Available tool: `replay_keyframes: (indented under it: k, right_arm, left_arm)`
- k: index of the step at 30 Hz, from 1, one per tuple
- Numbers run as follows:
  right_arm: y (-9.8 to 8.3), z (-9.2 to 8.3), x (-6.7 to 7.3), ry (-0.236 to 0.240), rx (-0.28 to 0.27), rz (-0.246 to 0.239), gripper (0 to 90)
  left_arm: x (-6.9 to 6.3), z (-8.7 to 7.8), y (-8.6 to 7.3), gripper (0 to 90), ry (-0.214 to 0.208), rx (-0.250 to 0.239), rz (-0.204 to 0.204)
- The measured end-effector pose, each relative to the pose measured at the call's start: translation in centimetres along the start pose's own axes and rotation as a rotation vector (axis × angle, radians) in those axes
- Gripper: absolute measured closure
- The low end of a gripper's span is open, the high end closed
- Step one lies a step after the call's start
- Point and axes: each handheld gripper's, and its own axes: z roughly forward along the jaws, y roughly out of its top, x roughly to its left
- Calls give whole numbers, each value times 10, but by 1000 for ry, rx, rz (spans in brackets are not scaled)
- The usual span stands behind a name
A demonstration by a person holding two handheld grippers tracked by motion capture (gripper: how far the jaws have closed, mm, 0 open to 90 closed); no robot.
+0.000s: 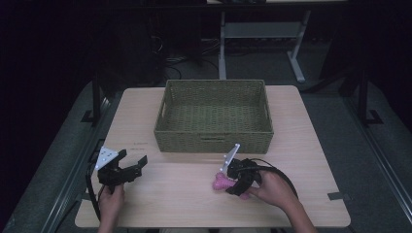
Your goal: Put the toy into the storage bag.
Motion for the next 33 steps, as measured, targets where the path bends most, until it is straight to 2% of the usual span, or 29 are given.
replay_keyframes:
  k: [33]
  right_arm:
    - [-1, 4, 2, -7, 13, -19, 556]
  left_arm:
    - [1, -1, 0, 130, -1, 0, -1]
